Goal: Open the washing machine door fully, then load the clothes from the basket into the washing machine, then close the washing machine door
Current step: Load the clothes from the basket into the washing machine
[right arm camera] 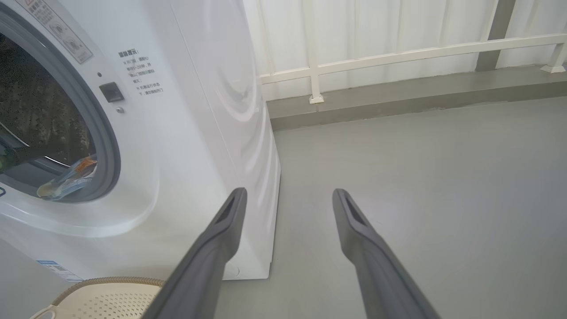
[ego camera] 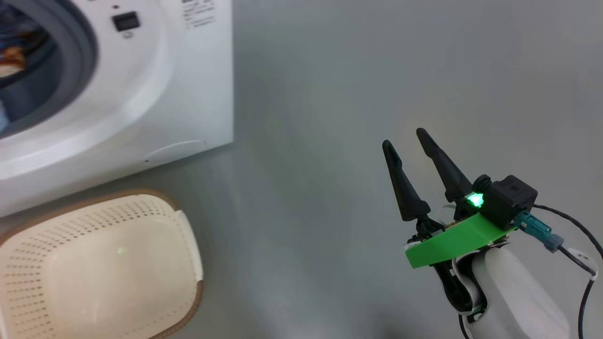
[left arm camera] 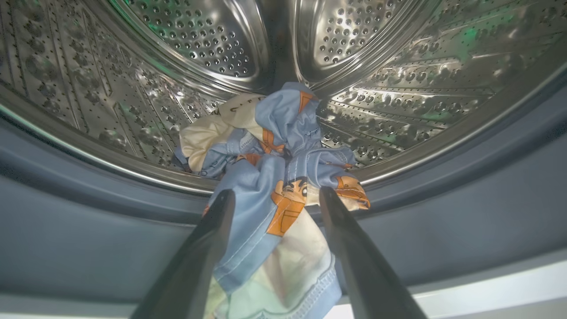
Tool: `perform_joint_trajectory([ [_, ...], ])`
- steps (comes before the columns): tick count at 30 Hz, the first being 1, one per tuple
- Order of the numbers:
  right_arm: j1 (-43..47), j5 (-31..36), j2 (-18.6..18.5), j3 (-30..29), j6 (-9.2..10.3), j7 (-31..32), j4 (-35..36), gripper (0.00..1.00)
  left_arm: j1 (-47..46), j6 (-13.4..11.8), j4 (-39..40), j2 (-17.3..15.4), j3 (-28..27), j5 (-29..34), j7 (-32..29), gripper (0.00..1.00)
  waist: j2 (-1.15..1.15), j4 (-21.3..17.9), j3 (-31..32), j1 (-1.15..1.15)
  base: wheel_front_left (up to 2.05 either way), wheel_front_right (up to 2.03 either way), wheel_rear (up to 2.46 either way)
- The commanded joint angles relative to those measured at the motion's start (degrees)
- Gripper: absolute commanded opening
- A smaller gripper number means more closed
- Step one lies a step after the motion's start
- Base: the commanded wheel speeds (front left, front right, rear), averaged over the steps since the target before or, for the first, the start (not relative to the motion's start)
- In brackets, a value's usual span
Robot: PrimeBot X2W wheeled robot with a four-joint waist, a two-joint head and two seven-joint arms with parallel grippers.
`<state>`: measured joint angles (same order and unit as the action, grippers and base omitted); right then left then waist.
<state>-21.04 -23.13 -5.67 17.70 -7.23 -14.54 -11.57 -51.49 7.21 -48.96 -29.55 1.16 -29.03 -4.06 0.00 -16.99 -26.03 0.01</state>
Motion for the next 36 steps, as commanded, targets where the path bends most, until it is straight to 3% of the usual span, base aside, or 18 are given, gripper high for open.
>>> perform_joint_trajectory([
  [1, -0.42, 0.52, 0.22, 0.45, -0.25, -0.46, 1.44, 1.00, -2.10, 0.21, 0.19, -3.51, -0.78, -0.72, -0.90, 1.00, 0.00, -2.43, -2.32, -0.01, 0.00, 0.00, 0.00],
  [14, -0.91, 0.51, 1.35, 0.19, -0.25, -0.46, 1.44, 1.00, -10.43, -0.60, -9.89, -7.48, 4.33, 1.75, -10.72, 1.00, 0.00, -4.05, -2.76, -0.01, 0.00, 0.00, 0.00],
  [25, -0.65, 0.71, 1.42, 0.04, -0.25, -0.46, 1.34, 1.00, -13.95, -4.49, -16.02, -8.09, 8.24, 4.99, -17.58, 1.00, 0.00, -3.99, -2.17, -0.01, 0.00, 0.00, 0.00],
  [31, -0.59, 0.69, 1.46, 0.08, -0.25, -0.46, 1.34, 1.00, -14.78, -4.00, -17.99, -8.08, 8.71, 4.51, -19.95, 1.00, 0.00, -4.13, -2.21, -0.01, 0.00, 0.00, 0.00],
  [32, -0.57, 0.69, 1.47, 0.06, -0.25, -0.46, 1.35, 1.00, -14.81, -3.87, -18.07, -8.15, 8.83, 4.51, -19.86, 0.87, 0.00, -4.16, -2.22, -0.01, 0.00, 0.00, 0.00],
  [33, -0.54, 0.68, 1.49, 0.02, -0.25, -0.46, 1.37, 1.00, -14.85, -3.76, -18.11, -8.22, 8.89, 4.47, -19.64, 0.47, 0.00, -4.18, -2.24, -0.01, 0.00, 0.00, 0.00],
  [34, -0.51, 0.67, 1.51, -0.02, -0.25, -0.46, 1.40, 1.00, -14.90, -3.81, -18.13, -8.27, 8.72, 4.25, -19.15, 0.16, 0.00, -4.19, -2.27, -0.01, 0.00, 0.00, 0.00],
  [35, -0.49, 0.66, 1.53, -0.04, -0.25, -0.46, 1.42, 1.00, -14.92, -3.89, -18.31, -8.28, 8.56, 4.01, -18.95, 0.00, 0.00, -4.20, -2.29, -0.01, 0.00, 0.00, 0.00],
  [36, -0.47, 0.63, 1.54, -0.05, -0.25, -0.46, 1.45, 1.00, -14.96, -3.91, -18.48, -8.28, 8.50, 3.84, -18.87, 0.00, 0.00, -4.20, -2.31, -0.01, 0.00, 0.00, 0.00],
])
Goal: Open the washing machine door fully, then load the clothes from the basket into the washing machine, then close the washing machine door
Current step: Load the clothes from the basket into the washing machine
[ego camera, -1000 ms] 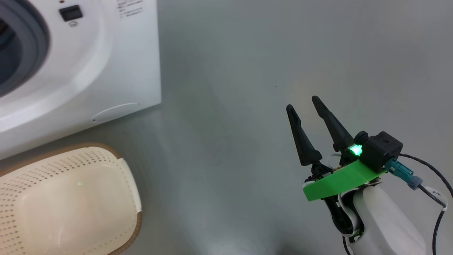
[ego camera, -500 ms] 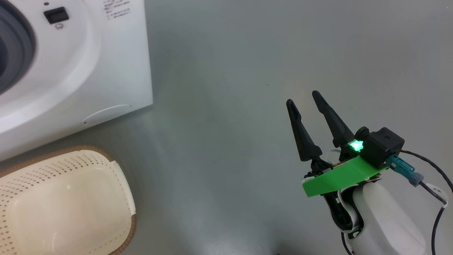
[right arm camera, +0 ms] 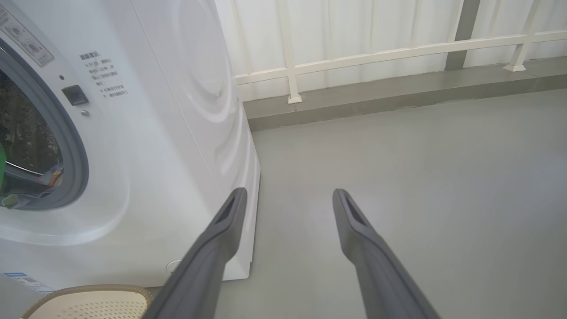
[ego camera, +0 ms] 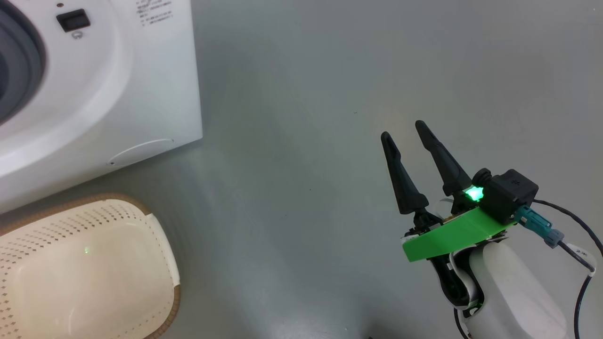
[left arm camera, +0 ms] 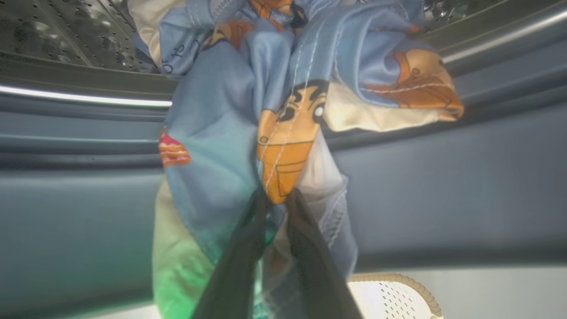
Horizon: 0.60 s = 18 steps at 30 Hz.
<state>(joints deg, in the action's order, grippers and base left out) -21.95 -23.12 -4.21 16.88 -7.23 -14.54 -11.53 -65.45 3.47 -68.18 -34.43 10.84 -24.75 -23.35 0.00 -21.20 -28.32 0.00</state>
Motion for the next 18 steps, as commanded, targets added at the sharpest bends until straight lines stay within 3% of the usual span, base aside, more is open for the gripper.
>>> perform_joint_trajectory([
  [1, 0.46, 0.60, 0.09, 0.76, -0.25, -0.46, 1.44, 1.00, -1.10, -0.28, 0.81, -3.44, -1.33, -0.61, 1.03, 0.00, 0.00, 0.02, -0.05, 0.00, 0.00, 0.00, 0.00],
  [18, -0.24, 0.41, 0.54, 1.43, -0.25, -0.46, 2.22, 1.00, -8.12, 3.30, 5.48, -4.24, -2.74, -4.10, 15.29, 0.00, 0.00, -1.36, -4.96, 0.00, 0.00, 0.00, 0.00],
])
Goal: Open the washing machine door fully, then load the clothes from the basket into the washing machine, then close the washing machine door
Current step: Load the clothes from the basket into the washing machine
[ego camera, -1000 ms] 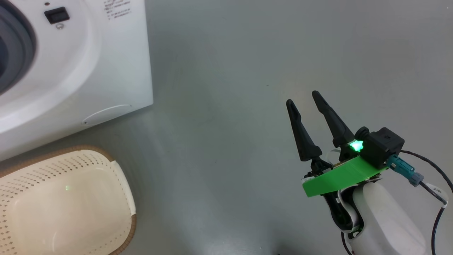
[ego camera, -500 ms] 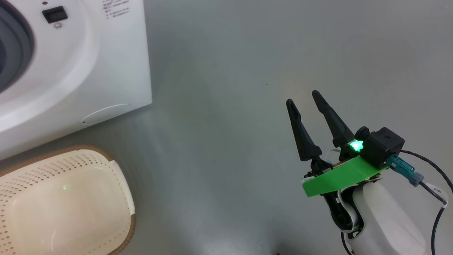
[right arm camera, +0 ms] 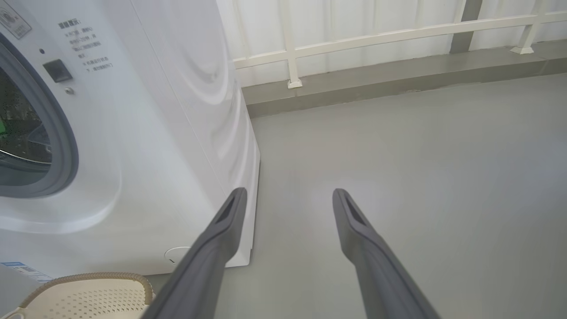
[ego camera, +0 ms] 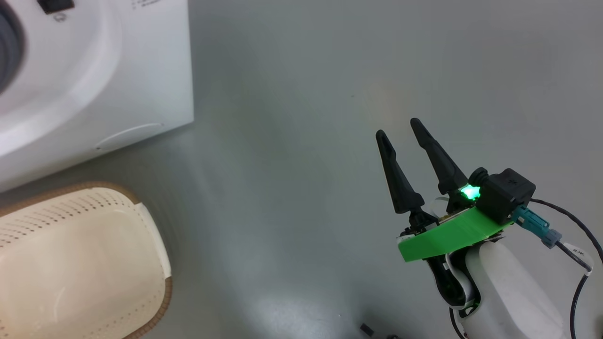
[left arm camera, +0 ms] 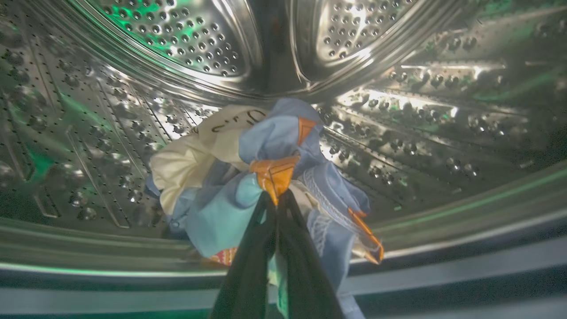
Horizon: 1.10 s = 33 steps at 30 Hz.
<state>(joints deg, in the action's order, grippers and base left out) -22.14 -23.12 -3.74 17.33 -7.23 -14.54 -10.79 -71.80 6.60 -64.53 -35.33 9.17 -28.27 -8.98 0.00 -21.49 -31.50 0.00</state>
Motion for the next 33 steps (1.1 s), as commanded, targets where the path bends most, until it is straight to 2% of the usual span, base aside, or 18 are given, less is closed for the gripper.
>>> perform_joint_trajectory([
  [1, -0.04, 0.44, 0.13, 0.99, -0.25, -0.46, 1.57, 1.00, -2.53, 0.29, 2.08, -3.46, -1.10, -0.78, 1.74, 0.00, 0.00, -1.36, -2.44, 0.00, 0.00, 0.00, 0.00],
  [10, 0.11, 0.20, 0.65, 1.14, -0.25, -0.46, 2.71, 1.00, -8.13, 0.83, 3.23, -5.55, -1.10, -2.94, 9.38, 0.00, 0.00, -4.40, -6.52, 0.00, 0.00, 0.00, 0.00],
  [18, 0.38, 0.21, 0.82, 1.12, -0.25, -0.46, 3.17, 1.00, -10.18, 0.87, 3.85, -6.05, 1.83, -5.37, 12.56, 0.00, 0.00, -4.88, -8.12, 0.00, 0.00, 0.00, 0.00],
  [19, 0.39, 0.22, 0.83, 1.16, -0.25, -0.46, 3.19, 1.00, -10.51, 0.88, 3.27, -6.25, 2.24, -5.14, 12.49, 0.14, 0.00, -4.94, -8.22, 0.00, 0.00, 0.00, 0.00],
  [20, 0.38, 0.21, 0.83, 1.21, -0.25, -0.46, 3.21, 1.00, -10.91, 0.88, 2.59, -6.35, 2.56, -4.97, 12.20, 0.24, 0.00, -5.00, -8.33, 0.00, 0.00, 0.00, 0.00],
  [21, 0.38, 0.11, 0.84, 1.25, -0.25, -0.46, 3.26, 1.00, -11.34, 0.88, 2.05, -6.46, 3.11, -4.53, 11.98, 0.85, 0.00, -5.02, -8.43, 0.00, 0.00, 0.00, 0.00],
  [22, 0.38, 0.00, 0.84, 1.27, -0.25, -0.46, 3.33, 1.00, -11.75, 0.88, 1.58, -6.56, 3.91, -3.82, 11.68, 1.00, 0.00, -5.00, -8.52, 0.00, 0.00, 0.00, 0.00],
  [24, 0.41, -0.13, 0.85, 1.26, -0.25, -0.46, 3.38, 1.00, -12.63, 0.88, 0.67, -6.53, 5.00, -2.93, 11.37, 1.00, 0.00, -4.89, -8.61, 0.00, 0.00, 0.00, 0.00],
  [30, 0.21, -0.19, 0.85, 1.56, -0.25, -0.46, 2.71, 1.00, -15.15, -0.31, -5.61, -5.65, 8.28, -1.00, 1.37, 1.00, 0.00, -4.28, -7.13, 0.00, 0.00, 0.00, 0.00],
  [33, 0.03, -0.09, 0.86, 1.64, -0.25, -0.46, 2.40, 1.00, -15.37, -0.17, -6.11, -5.14, 8.01, -1.72, 1.79, 1.00, 0.00, -4.06, -6.35, 0.00, 0.00, 0.00, 0.00],
])
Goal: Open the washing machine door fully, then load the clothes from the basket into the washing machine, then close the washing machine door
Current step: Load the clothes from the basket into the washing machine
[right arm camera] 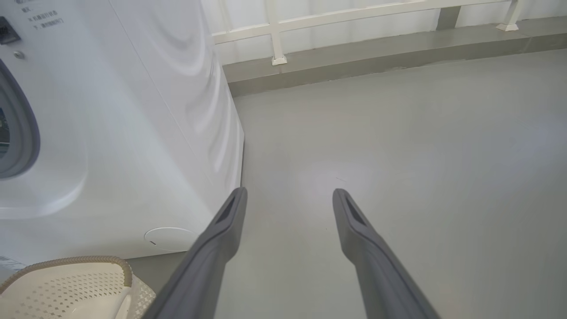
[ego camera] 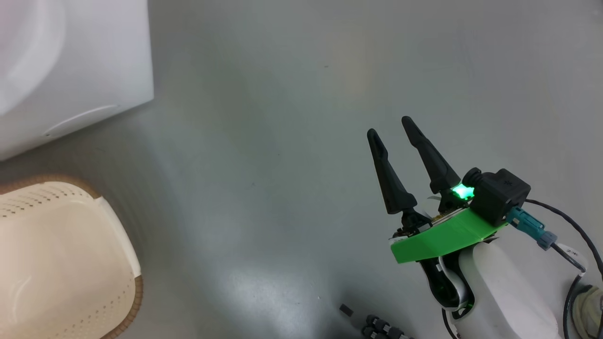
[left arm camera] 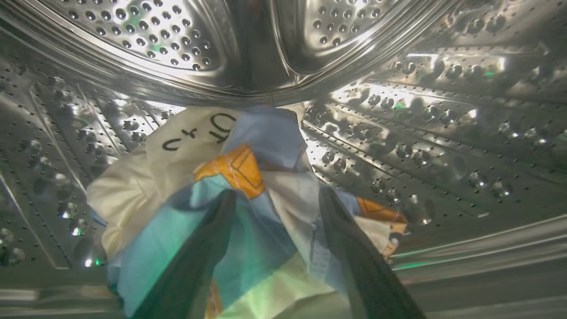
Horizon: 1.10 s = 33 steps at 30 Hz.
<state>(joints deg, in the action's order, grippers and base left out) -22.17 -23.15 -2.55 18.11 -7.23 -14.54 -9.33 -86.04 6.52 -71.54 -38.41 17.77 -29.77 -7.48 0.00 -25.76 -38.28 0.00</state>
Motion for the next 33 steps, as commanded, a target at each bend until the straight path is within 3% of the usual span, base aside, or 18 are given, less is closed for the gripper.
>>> perform_joint_trajectory([
  [1, 0.01, -0.02, -0.33, 0.85, -0.25, -0.46, 0.82, 1.00, -1.02, -0.04, 0.77, -1.80, -0.68, -0.48, 0.65, 1.00, 0.00, 0.32, 0.73, 0.00, 0.00, 0.00, 0.00],
  [15, -0.33, 0.28, -0.57, 0.90, -0.25, -0.46, -0.62, 1.00, 6.25, 0.88, 0.41, 0.20, -1.22, -4.06, 11.21, 1.00, 0.00, 2.37, 6.34, 0.00, 0.00, 0.00, 0.00],
  [33, 1.15, -1.16, -4.61, 0.29, -0.25, -0.46, -3.00, 1.00, 24.13, 0.96, 7.92, 5.42, 3.74, -12.78, 20.36, 1.00, 0.00, 10.10, 18.68, 0.00, 0.00, 0.00, 0.00],
])
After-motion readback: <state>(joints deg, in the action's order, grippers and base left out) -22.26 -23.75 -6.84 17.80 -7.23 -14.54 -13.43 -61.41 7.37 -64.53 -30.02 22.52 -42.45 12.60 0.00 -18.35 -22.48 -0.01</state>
